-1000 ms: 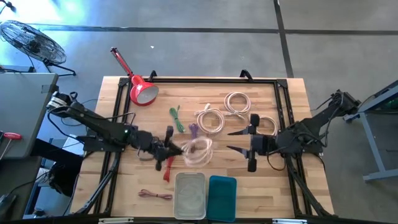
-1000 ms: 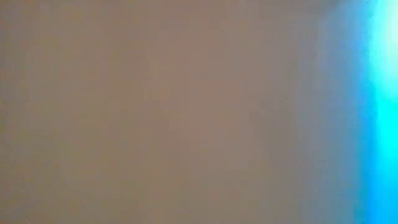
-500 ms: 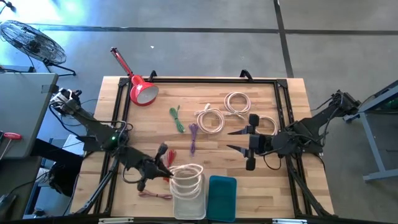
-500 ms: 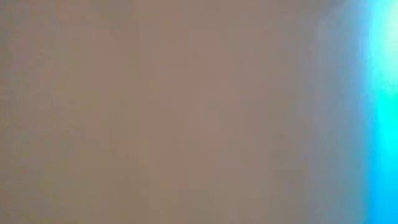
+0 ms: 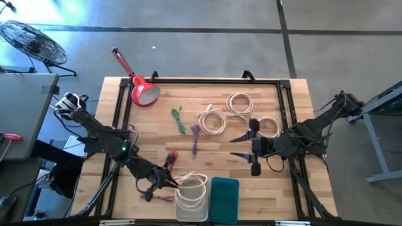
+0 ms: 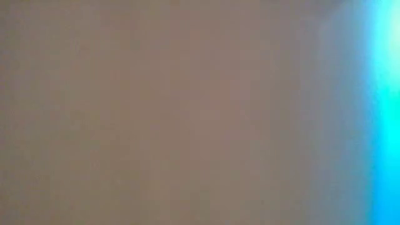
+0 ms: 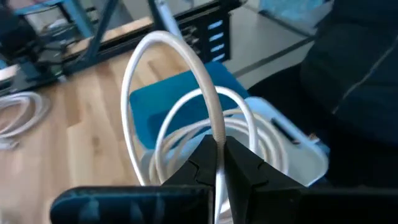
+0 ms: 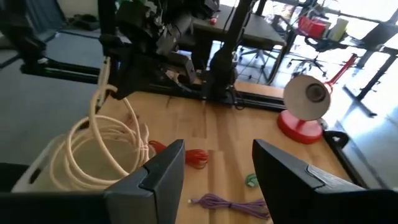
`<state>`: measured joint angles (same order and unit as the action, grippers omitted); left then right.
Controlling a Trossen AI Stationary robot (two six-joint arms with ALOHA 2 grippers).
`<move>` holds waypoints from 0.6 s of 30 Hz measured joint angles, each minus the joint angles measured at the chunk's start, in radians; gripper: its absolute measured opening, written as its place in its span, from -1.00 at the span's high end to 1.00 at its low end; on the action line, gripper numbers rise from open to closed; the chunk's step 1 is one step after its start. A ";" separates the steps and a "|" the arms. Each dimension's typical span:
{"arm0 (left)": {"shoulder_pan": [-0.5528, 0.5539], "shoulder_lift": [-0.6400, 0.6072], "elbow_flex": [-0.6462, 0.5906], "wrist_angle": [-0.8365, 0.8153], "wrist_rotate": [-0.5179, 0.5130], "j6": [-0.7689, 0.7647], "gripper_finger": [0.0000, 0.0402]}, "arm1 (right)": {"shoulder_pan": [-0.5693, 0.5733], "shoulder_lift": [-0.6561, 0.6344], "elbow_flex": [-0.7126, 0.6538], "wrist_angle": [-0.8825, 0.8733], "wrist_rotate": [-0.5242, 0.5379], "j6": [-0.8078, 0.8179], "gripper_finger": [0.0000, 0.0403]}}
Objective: Pick & Place USB Port
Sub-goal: Put the light brown HDMI cable into the white bin
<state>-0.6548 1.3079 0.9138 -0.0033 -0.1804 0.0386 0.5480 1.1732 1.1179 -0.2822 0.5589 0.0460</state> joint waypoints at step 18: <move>0.000 0.156 0.000 0.012 0.008 -0.062 0.97 | 0.001 0.000 -0.001 -0.037 -0.089 0.139 0.10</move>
<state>-0.6544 1.4637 0.9138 0.0089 -0.1726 -0.0231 0.5487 1.1732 1.1172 -0.3192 0.4697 0.1849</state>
